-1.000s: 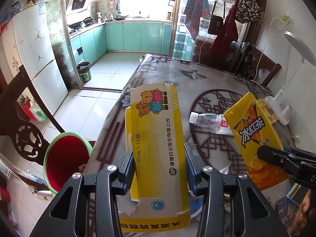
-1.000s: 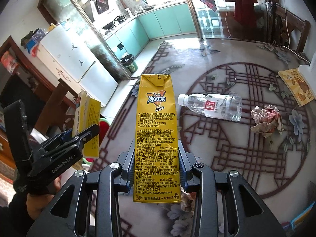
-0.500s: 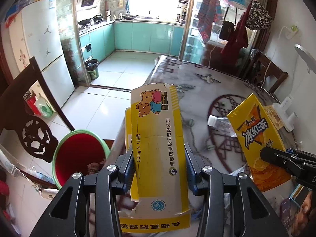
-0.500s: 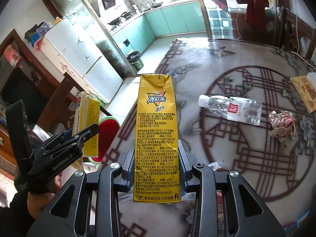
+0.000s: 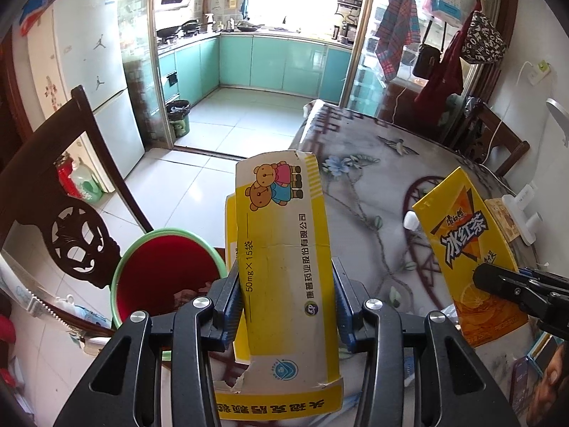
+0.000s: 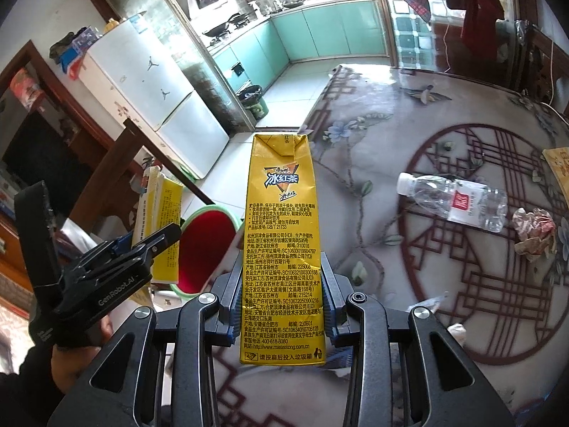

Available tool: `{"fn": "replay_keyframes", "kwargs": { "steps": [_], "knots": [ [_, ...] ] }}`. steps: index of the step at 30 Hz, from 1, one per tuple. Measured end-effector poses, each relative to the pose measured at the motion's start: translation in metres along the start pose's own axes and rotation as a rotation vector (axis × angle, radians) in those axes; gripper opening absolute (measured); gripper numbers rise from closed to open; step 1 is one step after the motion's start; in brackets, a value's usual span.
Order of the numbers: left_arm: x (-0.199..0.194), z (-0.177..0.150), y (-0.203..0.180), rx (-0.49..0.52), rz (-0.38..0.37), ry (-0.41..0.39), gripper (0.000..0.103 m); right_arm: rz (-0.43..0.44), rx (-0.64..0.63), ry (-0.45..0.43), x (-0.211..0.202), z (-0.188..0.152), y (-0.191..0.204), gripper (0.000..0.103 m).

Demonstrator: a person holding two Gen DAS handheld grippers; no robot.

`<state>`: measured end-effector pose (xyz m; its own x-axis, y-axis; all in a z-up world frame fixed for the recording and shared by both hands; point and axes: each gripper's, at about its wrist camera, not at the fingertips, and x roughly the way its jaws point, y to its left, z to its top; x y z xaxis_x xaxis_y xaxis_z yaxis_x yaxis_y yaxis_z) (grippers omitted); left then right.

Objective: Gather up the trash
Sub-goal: 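Carry the yellow box and carton over the red bucket and release both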

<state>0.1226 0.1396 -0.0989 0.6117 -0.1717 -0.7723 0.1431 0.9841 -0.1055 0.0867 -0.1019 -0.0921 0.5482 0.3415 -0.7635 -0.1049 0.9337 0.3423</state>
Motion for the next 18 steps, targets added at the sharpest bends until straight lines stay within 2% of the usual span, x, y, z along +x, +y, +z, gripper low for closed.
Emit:
{"fn": "replay_keyframes", "kwargs": {
  "steps": [18],
  "knots": [
    [0.009,-0.009,0.094,-0.085,0.056,0.031,0.042,0.04,-0.059,0.057,0.047,0.006,0.061,0.034]
  ]
}}
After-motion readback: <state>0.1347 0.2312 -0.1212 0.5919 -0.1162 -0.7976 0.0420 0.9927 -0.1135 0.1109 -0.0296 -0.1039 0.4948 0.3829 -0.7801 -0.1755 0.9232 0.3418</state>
